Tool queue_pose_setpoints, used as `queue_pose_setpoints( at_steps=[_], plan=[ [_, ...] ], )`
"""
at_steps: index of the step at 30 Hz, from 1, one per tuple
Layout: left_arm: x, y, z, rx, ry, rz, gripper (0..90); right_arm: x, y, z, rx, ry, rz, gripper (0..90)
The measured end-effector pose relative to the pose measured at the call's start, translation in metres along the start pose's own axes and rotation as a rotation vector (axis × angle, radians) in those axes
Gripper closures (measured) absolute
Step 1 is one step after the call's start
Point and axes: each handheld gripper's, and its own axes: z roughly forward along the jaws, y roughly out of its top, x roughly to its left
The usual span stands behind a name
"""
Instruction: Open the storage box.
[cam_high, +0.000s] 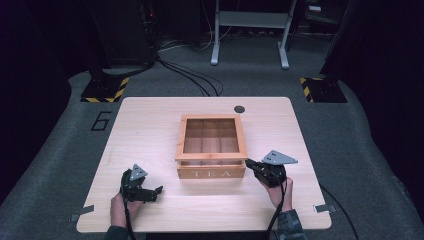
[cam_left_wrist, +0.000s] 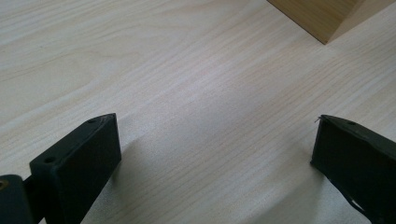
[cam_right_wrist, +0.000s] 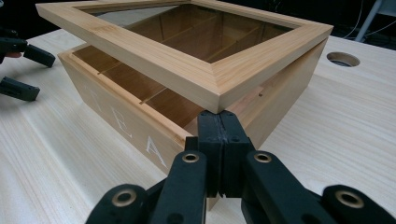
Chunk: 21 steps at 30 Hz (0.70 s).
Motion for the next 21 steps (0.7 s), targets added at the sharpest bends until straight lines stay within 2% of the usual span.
queue_pose_setpoints(
  at_steps=[21],
  plan=[
    [0.0, 0.0, 0.0, 0.001, -0.003, 0.0, 1.0, -0.004, 0.018, 0.001, -0.032, -0.003, -0.03, 89.0]
  ],
)
